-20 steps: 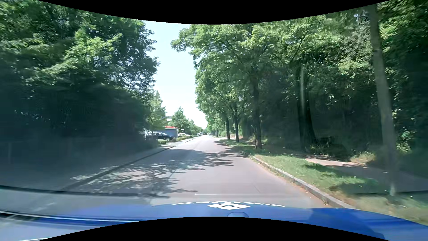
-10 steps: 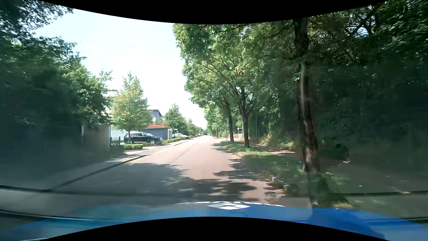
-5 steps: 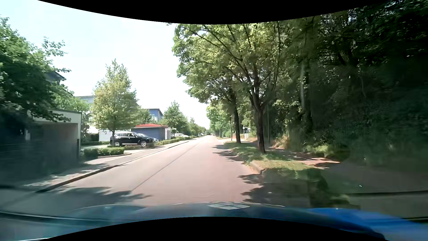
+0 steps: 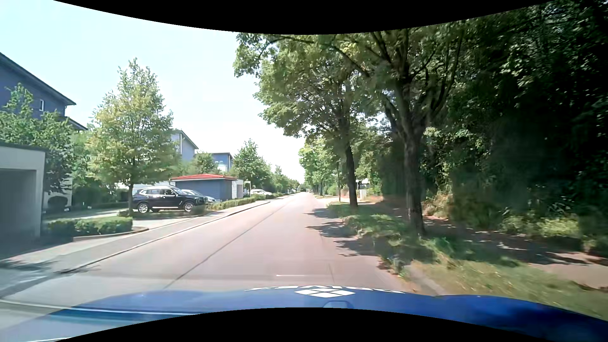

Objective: Follow the waypoints while adhering to traffic rules and regulations

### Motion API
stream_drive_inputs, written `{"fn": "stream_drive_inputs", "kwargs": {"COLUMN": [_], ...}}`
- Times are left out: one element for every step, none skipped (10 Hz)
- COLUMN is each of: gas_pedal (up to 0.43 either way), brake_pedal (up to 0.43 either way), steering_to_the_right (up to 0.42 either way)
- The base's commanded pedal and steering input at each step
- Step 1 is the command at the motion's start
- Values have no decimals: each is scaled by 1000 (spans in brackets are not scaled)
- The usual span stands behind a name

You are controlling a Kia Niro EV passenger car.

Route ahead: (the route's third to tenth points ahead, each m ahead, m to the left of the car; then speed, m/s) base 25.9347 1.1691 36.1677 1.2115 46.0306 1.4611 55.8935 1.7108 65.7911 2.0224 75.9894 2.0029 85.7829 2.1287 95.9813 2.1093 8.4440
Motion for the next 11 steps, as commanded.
{"fn": "stream_drive_inputs", "kwargs": {"gas_pedal": [59,59,59,47,47,47,47,47,47,47,47], "brake_pedal": [0,0,0,0,0,0,0,0,0,0,0], "steering_to_the_right": [-26,-25,-23,-22,-21,-15,-8,1,3,3,3]}}
